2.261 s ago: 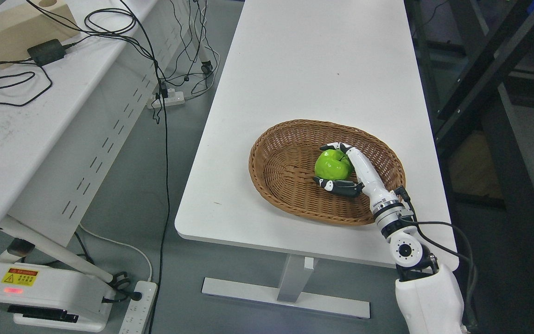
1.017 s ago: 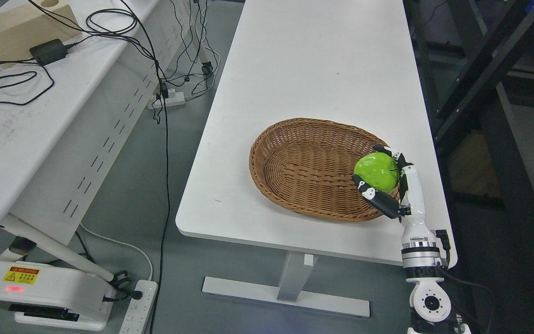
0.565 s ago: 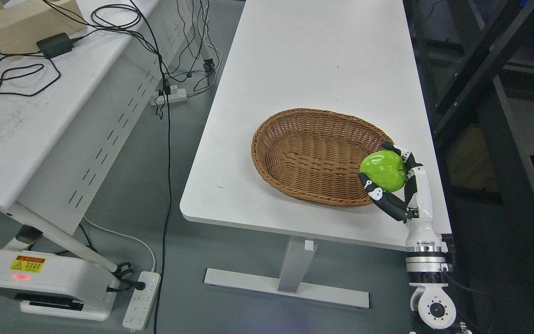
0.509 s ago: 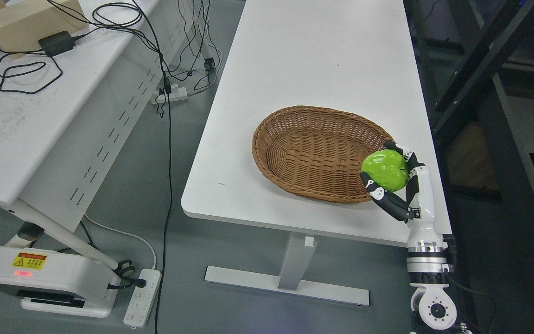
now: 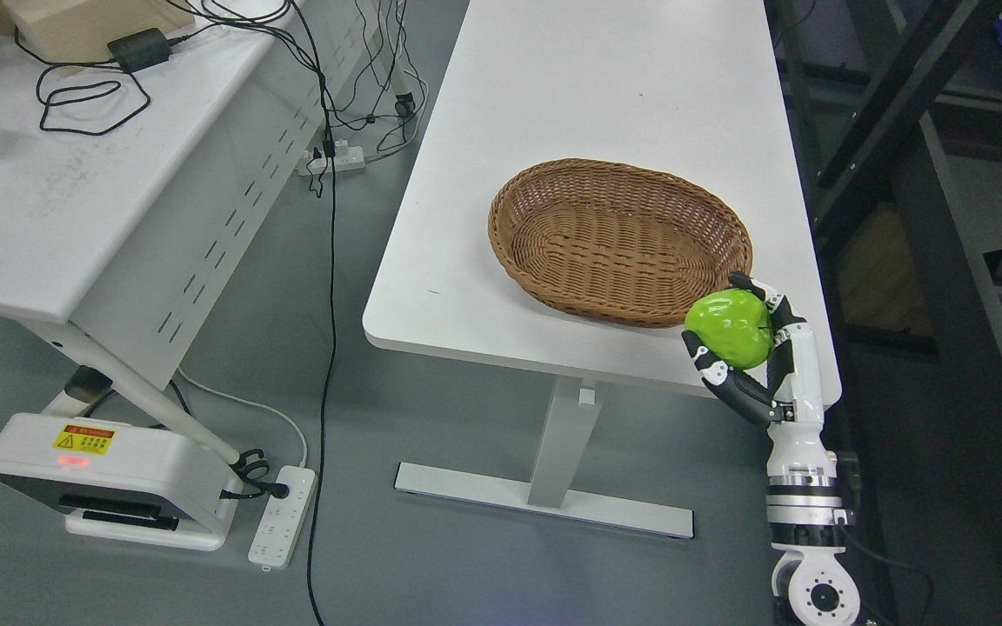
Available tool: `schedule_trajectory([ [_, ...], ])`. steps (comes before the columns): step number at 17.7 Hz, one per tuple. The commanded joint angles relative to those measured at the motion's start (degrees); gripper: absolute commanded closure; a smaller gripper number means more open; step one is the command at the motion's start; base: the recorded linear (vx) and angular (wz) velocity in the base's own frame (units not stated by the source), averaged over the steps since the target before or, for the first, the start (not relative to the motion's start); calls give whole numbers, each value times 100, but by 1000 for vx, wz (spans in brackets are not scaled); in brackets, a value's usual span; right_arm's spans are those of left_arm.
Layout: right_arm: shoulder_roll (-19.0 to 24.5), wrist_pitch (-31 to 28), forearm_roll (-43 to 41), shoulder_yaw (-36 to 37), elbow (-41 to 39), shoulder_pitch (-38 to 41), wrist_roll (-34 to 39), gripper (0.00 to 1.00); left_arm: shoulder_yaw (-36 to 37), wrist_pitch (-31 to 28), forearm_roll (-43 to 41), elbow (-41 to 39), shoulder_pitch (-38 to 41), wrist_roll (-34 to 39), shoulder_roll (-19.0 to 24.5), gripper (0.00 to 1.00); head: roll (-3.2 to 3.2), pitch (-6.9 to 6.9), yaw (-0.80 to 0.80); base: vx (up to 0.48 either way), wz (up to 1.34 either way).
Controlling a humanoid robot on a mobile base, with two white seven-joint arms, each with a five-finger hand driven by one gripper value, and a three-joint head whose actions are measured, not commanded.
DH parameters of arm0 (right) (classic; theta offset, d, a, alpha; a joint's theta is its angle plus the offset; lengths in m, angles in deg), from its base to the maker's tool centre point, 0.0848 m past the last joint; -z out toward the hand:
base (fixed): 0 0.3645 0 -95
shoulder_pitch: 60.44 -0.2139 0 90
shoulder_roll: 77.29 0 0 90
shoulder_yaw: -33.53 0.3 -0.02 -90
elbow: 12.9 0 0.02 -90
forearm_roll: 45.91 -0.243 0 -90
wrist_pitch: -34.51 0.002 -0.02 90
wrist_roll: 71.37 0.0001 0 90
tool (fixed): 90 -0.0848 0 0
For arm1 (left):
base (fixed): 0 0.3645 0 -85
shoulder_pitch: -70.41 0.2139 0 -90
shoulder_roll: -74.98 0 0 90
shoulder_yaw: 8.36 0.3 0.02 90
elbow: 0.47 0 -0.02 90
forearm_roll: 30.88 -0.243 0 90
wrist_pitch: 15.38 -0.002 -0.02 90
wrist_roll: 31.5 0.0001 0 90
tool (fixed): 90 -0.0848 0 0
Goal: Place green apple on left shelf middle layer
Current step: 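Hold the apple in the right hand while turning toward the black shelf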
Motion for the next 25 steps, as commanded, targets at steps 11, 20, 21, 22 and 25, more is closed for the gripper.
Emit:
schedule_trajectory([
  [11,-84,-35,-16,-7,-33,110,3,100,-2,12,0,0,0,0,100,0,0,0,0,-187,-79],
  [20,-84,-35,-16,1,-24,119,3,100,-2,12,0,0,0,0,100,0,0,0,0,-231,-177],
  [21,-84,-35,-16,-7,-24,137,3,100,-2,12,0,0,0,0,100,0,0,0,0,-263,-1],
  [22,-84,-35,-16,-7,-24,145,3,100,-2,12,0,0,0,0,100,0,0,0,0,-263,-1],
  [25,-84,-26,-16,1,-24,154,3,100,-2,12,0,0,0,0,100,0,0,0,0,-237,29],
])
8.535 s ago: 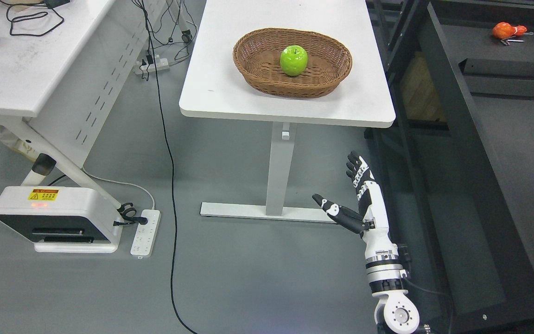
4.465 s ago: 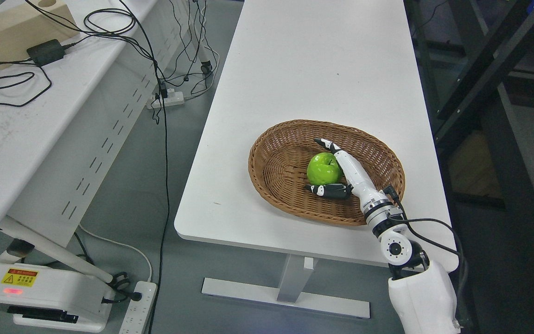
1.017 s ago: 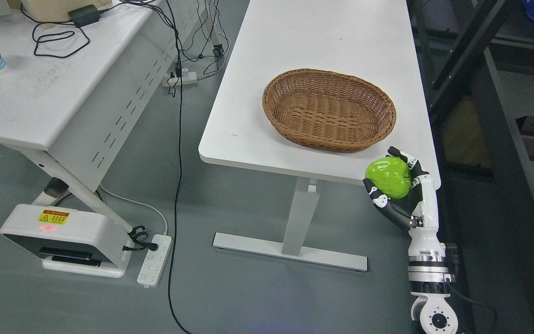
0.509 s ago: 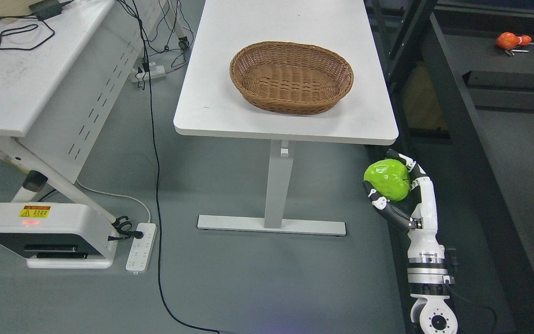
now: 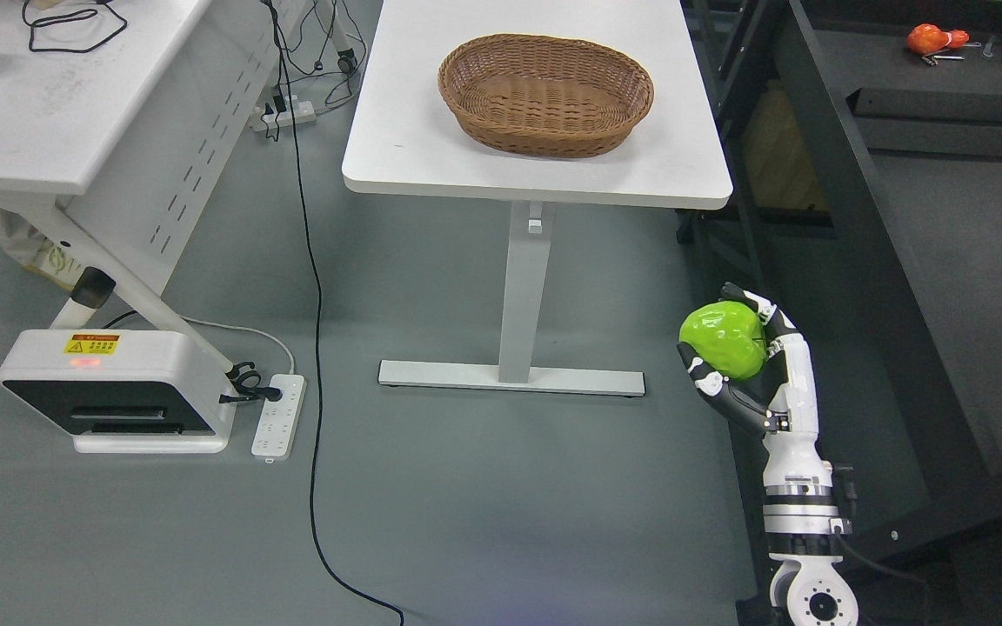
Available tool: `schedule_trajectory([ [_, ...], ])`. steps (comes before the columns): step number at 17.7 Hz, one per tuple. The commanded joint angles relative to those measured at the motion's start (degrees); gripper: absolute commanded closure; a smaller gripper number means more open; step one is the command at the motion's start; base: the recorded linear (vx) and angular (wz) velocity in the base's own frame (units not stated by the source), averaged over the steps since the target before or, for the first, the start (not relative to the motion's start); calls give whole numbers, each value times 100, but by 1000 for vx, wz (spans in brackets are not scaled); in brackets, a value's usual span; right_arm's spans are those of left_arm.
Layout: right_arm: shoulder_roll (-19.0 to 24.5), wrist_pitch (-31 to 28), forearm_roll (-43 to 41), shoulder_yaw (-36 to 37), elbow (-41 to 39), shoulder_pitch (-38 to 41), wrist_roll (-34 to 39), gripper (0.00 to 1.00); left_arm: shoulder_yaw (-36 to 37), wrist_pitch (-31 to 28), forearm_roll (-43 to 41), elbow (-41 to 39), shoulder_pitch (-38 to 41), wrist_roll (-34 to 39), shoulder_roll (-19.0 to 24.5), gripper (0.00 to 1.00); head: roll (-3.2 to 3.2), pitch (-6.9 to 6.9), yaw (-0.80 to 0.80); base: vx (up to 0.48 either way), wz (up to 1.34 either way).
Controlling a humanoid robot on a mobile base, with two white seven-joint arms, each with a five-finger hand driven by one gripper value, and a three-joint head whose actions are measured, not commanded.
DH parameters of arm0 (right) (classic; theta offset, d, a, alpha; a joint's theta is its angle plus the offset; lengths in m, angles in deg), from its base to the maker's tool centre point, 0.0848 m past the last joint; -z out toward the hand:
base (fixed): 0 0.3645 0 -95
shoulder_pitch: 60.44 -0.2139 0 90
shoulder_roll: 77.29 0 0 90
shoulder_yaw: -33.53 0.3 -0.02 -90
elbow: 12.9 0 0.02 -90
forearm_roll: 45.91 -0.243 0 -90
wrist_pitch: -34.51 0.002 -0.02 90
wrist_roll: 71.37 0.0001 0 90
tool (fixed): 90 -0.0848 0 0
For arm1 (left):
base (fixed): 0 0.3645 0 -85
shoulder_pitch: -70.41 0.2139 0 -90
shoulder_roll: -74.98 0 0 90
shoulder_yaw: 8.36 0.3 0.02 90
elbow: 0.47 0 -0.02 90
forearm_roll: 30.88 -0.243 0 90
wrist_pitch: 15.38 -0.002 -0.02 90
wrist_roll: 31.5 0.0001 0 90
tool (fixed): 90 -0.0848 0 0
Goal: Place green apple on left shelf middle layer
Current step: 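Hold the apple in the right hand while turning toward the black shelf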
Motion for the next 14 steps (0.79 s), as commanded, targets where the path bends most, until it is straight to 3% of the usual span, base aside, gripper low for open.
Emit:
schedule_trajectory([
  [1,-98,14,-1,7,1,35,-6,100,-1,5,0,0,0,0,100,0,0,0,0,-246,48],
  [14,-98,14,-1,33,10,35,-15,100,17,5,0,0,0,0,100,0,0,0,0,-208,-173],
])
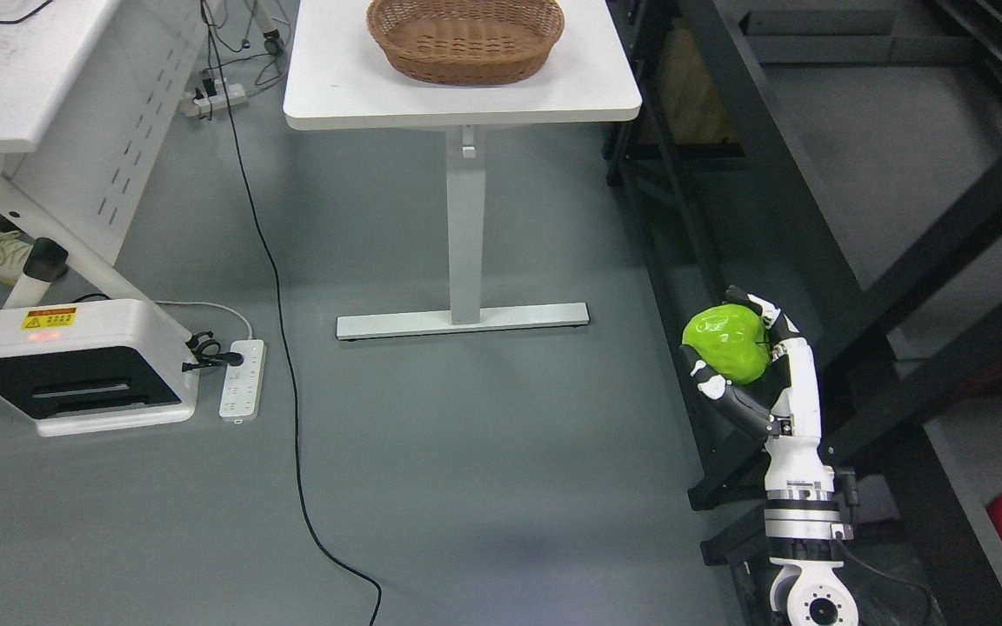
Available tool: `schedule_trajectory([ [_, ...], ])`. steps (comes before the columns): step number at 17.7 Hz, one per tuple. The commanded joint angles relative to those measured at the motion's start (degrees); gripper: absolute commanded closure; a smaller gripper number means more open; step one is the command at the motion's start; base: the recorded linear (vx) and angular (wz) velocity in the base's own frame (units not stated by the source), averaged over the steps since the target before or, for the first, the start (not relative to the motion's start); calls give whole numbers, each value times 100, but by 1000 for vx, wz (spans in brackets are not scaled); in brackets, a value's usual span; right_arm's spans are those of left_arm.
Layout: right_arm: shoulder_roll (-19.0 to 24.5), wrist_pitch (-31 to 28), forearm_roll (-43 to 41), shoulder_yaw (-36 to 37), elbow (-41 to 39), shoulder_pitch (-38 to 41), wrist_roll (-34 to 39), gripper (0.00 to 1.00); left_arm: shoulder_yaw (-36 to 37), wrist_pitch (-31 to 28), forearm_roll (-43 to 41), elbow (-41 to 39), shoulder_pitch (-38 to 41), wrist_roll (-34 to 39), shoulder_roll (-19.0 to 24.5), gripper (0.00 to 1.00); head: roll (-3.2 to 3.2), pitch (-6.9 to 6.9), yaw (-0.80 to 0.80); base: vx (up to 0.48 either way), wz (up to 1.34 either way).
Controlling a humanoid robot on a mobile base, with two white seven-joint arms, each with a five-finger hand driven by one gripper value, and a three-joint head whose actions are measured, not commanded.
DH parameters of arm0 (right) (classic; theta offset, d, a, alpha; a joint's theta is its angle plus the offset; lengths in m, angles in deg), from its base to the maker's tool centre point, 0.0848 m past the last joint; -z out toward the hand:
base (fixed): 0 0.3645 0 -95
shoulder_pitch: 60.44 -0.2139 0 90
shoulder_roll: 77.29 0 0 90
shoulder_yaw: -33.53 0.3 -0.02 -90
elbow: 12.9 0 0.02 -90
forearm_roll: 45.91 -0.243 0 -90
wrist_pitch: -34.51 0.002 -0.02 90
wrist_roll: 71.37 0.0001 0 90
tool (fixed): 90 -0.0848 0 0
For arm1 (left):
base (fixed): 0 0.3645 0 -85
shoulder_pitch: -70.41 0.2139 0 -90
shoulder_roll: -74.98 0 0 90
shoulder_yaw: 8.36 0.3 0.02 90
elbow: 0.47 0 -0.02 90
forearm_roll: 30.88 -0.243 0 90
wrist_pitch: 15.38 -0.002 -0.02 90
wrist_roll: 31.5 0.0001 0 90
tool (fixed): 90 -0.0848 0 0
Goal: Place green apple on left shelf middle layer
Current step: 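Hold the apple in the right hand while turning toward the black shelf, then carry the apple over the shelf tray near the other fruits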
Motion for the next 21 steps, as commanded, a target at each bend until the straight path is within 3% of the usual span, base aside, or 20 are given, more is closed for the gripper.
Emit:
schedule_trajectory([
  [1,-100,-15,2,35,8,-15,-4,100,0,3,0,0,0,0,100,0,0,0,0,-203,-413],
  [10,-100,-155,11,96,61,-120,-4,100,0,-6,0,0,0,0,100,0,0,0,0,-158,-631],
  [15,-100,-813,116,246,499,-734,-12,100,0,3,0,0,0,0,100,0,0,0,0,-73,-849],
  [21,-100,-1683,1257,351,1422,-1859,-12,100,0,3,0,0,0,0,100,0,0,0,0,3,-821],
])
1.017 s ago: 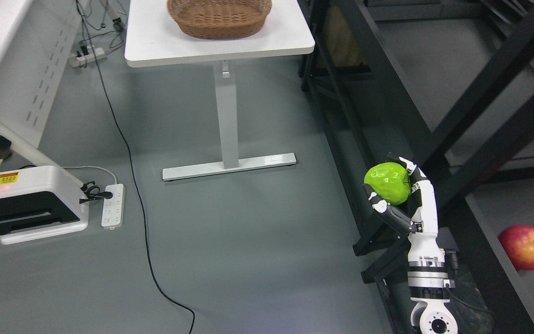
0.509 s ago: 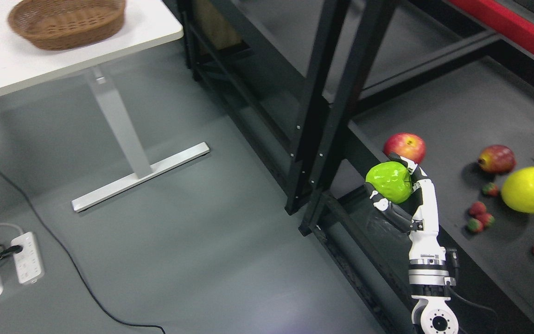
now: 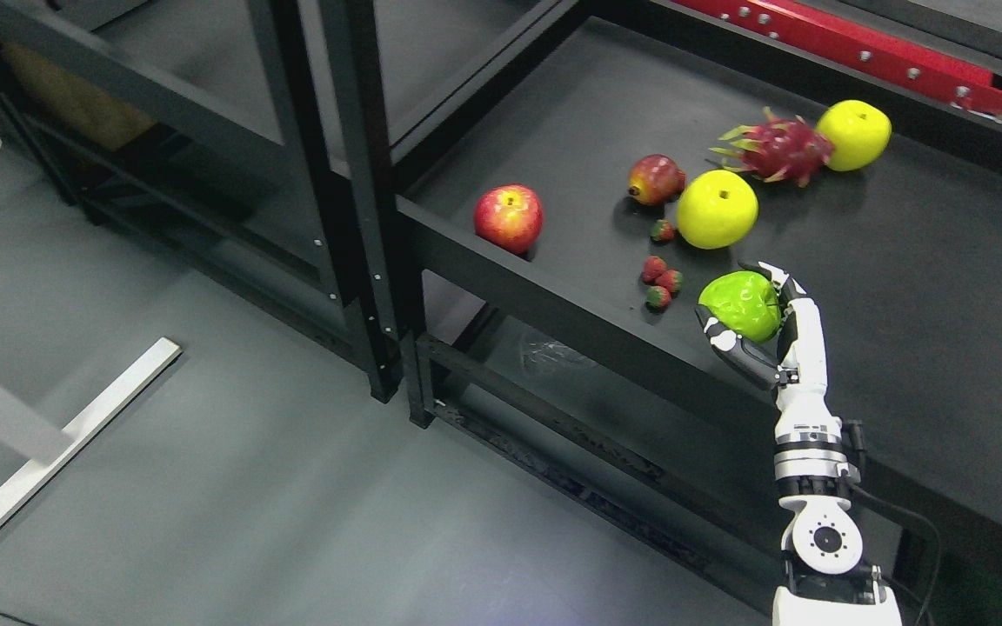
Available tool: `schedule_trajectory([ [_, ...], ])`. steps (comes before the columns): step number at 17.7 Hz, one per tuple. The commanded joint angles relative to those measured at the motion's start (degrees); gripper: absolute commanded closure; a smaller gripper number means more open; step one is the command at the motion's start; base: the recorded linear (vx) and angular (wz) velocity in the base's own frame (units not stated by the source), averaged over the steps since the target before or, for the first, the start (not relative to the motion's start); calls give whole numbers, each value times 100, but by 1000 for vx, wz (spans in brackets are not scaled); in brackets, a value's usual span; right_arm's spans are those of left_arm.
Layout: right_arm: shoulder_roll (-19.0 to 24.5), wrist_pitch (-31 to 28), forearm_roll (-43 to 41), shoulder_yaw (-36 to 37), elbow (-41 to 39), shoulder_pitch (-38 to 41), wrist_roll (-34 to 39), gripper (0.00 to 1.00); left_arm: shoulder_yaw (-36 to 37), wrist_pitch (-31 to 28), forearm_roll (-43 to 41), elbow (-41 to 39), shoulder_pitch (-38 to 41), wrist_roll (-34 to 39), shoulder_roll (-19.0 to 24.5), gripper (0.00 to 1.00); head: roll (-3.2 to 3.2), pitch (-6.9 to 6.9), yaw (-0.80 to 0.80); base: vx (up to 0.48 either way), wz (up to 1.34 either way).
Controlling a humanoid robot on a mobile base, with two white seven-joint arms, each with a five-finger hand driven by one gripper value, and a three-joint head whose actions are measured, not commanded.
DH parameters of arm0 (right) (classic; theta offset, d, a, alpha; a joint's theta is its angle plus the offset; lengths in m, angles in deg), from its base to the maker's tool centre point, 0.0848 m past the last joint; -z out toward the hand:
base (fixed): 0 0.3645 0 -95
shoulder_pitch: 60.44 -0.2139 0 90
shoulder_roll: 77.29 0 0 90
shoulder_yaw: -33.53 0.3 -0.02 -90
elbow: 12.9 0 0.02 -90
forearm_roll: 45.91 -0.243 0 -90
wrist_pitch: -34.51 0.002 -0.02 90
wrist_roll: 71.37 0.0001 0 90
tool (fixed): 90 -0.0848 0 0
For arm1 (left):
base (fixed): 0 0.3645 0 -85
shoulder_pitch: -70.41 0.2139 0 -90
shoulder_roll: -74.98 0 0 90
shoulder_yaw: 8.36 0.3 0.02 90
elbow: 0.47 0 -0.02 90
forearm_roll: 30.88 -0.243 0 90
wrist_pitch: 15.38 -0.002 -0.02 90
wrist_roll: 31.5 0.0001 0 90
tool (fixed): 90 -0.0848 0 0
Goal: Place green apple on left shelf middle layer
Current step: 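Carry the apple over the shelf tray near the other fruits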
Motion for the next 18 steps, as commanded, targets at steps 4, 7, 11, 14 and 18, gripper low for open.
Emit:
schedule_trajectory([
  [4,-100,-653,1241,107,1431,-1346,0,100,0,-2,0,0,0,0,100,0,0,0,0,51,-644],
  [7,-100,-627,1199,98,1467,-1295,18,100,17,-2,0,0,0,0,100,0,0,0,0,86,-521],
  [11,-100,-76,1076,98,1309,-1023,26,100,0,-2,0,0,0,0,100,0,0,-1,0,109,-494],
  [14,-100,479,804,98,941,-680,35,100,0,-2,0,0,0,0,100,0,0,-2,0,130,-445],
  [18,-100,744,338,81,773,-556,9,100,0,-2,0,0,0,0,100,0,0,-3,0,138,-350],
])
